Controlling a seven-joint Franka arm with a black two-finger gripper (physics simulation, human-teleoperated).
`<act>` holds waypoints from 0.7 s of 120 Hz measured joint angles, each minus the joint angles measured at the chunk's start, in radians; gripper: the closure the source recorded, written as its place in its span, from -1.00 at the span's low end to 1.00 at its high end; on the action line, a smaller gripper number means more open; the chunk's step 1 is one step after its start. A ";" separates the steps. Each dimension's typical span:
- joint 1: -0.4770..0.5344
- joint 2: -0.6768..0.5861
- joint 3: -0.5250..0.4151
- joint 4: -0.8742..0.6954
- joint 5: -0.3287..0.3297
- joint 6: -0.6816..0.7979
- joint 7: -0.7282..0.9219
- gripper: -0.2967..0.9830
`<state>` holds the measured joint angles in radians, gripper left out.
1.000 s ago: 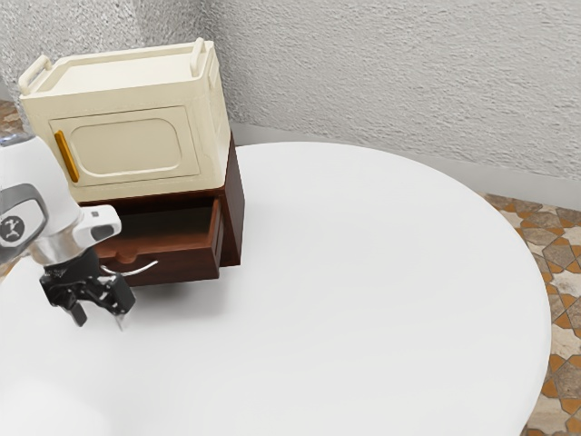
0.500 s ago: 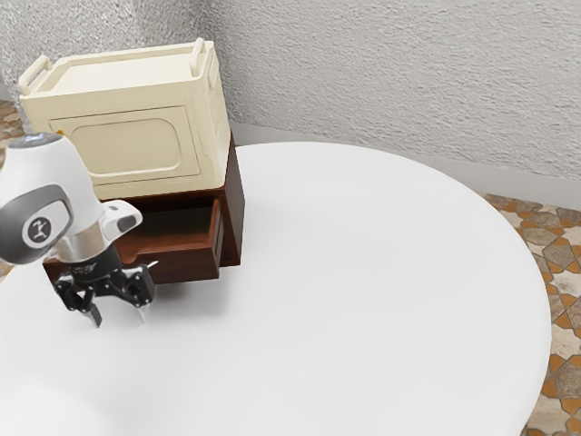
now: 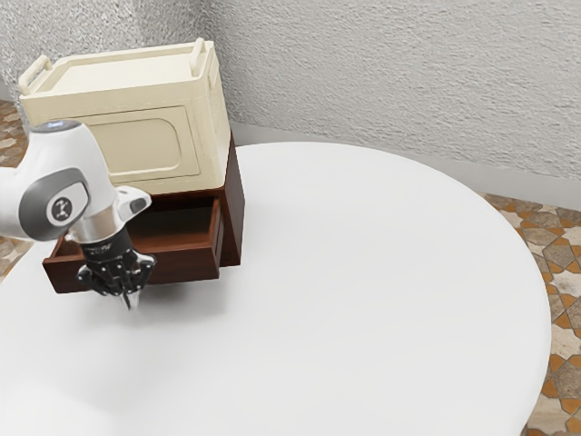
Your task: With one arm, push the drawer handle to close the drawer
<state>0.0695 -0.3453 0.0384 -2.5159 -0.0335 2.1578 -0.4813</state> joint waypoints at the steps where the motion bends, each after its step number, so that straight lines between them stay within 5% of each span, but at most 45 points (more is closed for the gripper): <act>1: 0.000 0.001 0.001 0.001 0.003 0.000 0.000 0.64; 42: -0.011 0.035 0.013 0.029 0.097 0.017 0.001 0.68; 84: 0.001 0.103 0.023 0.074 0.114 0.065 0.011 0.69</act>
<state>0.0704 -0.2427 0.0611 -2.4420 0.0807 2.2225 -0.4698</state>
